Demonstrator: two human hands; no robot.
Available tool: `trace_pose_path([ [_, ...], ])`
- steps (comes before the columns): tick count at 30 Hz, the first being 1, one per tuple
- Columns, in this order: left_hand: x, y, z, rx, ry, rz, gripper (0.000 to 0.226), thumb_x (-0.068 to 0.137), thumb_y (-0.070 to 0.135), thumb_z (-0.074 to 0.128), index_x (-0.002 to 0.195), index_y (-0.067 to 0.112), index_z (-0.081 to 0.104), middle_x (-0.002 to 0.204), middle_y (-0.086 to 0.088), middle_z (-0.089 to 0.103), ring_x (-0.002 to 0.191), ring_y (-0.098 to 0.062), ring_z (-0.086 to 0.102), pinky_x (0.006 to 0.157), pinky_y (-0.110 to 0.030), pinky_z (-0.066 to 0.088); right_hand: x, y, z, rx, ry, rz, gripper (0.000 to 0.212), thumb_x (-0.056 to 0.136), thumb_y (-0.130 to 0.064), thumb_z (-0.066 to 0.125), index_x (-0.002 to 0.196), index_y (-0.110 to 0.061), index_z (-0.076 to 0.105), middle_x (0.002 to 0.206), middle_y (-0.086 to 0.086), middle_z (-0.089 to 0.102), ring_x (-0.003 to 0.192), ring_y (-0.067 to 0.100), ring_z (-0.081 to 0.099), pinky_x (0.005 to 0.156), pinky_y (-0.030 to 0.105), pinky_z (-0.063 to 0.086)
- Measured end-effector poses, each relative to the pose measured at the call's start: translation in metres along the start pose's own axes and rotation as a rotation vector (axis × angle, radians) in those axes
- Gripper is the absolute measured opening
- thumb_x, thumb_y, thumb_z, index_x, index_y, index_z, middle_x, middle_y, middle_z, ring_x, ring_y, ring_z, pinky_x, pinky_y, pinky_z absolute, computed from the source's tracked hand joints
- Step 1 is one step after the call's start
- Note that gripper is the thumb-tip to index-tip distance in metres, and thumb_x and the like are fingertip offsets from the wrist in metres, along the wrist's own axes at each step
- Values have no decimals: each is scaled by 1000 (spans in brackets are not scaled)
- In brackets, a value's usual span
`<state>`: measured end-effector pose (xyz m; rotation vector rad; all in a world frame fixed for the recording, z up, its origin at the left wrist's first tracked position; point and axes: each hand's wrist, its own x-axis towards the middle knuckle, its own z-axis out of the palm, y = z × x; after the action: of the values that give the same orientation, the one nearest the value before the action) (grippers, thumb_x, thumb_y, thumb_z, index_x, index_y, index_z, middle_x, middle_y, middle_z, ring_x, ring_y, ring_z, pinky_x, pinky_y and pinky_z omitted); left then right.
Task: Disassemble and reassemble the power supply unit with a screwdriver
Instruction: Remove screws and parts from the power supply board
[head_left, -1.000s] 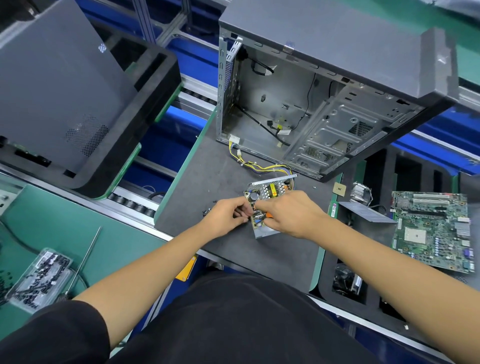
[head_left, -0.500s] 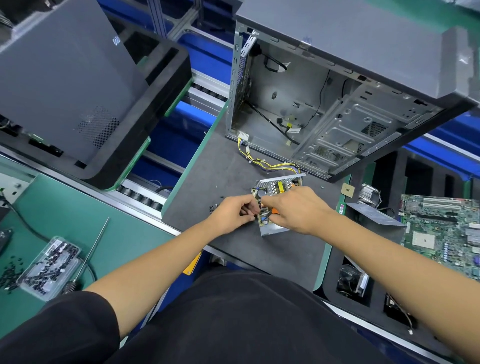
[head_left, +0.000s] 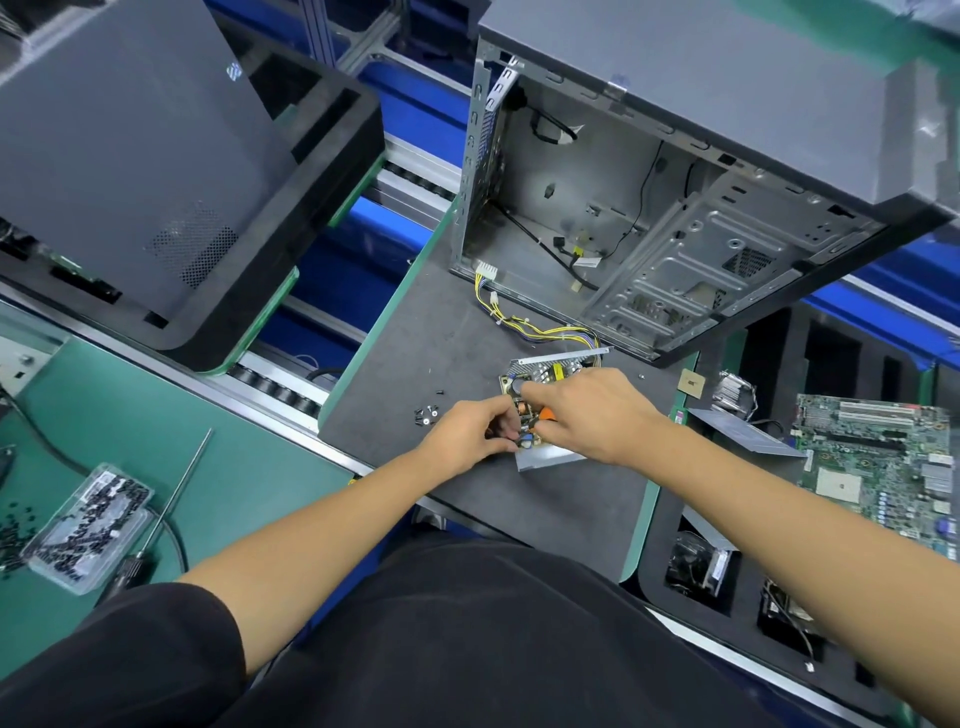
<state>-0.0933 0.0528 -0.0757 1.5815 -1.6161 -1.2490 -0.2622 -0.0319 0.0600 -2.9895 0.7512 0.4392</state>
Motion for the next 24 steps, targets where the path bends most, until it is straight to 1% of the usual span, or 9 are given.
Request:
trace_pose_path([
  [2, 1, -1, 0, -32, -1, -9, 29, 82, 9, 83, 94, 22, 60, 88, 9, 73, 81, -2, 70, 79, -20, 56, 0, 0, -1, 28, -11, 7, 15, 85, -34, 44, 98, -26, 43, 68, 1, 58, 63, 32, 45, 50, 34, 18],
  [5, 1, -2, 1, -70, 7, -25, 31, 84, 8, 81, 101, 19, 59, 88, 7, 74, 82, -2, 70, 80, -17, 55, 0, 0, -3, 61, -22, 17, 12, 85, -33, 45, 93, -26, 39, 63, -1, 50, 61, 31, 46, 51, 34, 24],
  [8, -1, -4, 3, -96, 10, -29, 35, 85, 7, 80, 107, 17, 56, 89, 6, 74, 81, -4, 70, 81, -18, 55, 0, 0, -5, 84, -28, 26, 11, 85, -33, 46, 92, -26, 40, 63, -2, 48, 62, 31, 46, 53, 34, 28],
  [13, -2, -4, 4, -105, 3, -10, 39, 85, 10, 82, 112, 17, 55, 91, 4, 73, 79, -6, 69, 79, -18, 54, 0, 1, -5, 78, -32, 26, 12, 86, -32, 45, 94, -25, 41, 66, -1, 51, 63, 31, 46, 54, 34, 28],
  [15, -2, -3, 3, -112, -6, -6, 45, 82, 11, 84, 115, 18, 55, 91, 4, 72, 79, -9, 69, 80, -21, 56, 1, 1, -4, 63, -31, 22, 12, 85, -32, 45, 95, -25, 42, 65, -1, 49, 63, 31, 45, 52, 34, 25],
  [17, -2, -3, 3, -107, -16, -7, 48, 79, 9, 85, 116, 18, 55, 90, 4, 71, 80, -10, 69, 81, -24, 57, 2, 1, -3, 51, -30, 16, 13, 84, -32, 45, 96, -25, 42, 61, -1, 42, 61, 31, 44, 50, 33, 20],
  [20, -1, -4, 4, -100, 9, -11, 46, 81, 0, 80, 117, 15, 55, 89, 2, 71, 76, -10, 67, 78, -21, 56, 4, 1, 0, 36, -29, 16, 12, 84, -33, 44, 94, -25, 42, 56, -1, 35, 59, 31, 45, 49, 33, 18],
  [24, 0, -6, 6, -79, 13, -5, 44, 83, 1, 79, 118, 15, 56, 89, 2, 71, 77, -11, 66, 77, -19, 54, 6, 2, 2, 14, -24, 4, 12, 83, -33, 46, 92, -26, 42, 53, -2, 31, 56, 30, 42, 47, 32, 13],
])
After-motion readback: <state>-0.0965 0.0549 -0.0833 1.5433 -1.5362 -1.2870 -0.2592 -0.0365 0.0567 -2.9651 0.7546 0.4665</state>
